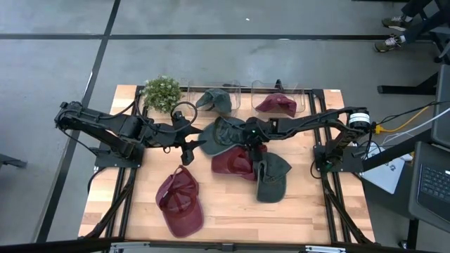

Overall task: Pick & Place hat
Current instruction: Put the top gray cap on the gray cap into the left transparent bin

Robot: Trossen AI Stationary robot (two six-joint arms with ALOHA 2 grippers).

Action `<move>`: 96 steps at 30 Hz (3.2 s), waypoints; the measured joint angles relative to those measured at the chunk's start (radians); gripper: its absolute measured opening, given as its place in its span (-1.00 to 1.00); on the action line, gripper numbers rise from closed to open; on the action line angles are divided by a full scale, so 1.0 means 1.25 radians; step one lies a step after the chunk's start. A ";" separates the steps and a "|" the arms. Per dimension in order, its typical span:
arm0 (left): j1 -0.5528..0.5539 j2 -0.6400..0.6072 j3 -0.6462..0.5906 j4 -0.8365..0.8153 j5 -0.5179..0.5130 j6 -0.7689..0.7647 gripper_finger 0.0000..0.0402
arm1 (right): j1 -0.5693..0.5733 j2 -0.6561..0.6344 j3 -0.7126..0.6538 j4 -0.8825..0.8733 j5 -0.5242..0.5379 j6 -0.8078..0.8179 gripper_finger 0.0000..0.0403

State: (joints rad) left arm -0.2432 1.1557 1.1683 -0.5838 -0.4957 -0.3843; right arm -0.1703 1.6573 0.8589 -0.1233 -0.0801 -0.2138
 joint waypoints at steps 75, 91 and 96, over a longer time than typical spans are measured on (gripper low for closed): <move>0.022 0.004 0.000 0.139 -0.126 0.746 -0.08 | -0.026 -0.016 0.446 0.266 -0.334 1.003 -0.93; 0.063 0.002 0.000 0.173 -0.110 0.728 -0.95 | -0.037 -0.016 0.446 0.293 -0.398 1.015 -0.93; 0.064 -0.013 0.000 0.146 -0.110 0.659 -0.97 | -0.048 -0.017 0.446 0.292 -0.414 0.959 -0.93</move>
State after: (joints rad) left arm -0.1635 1.1400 1.1683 -0.4017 -0.6332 0.4394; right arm -0.2306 1.6367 1.4158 0.2422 -0.5980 0.9854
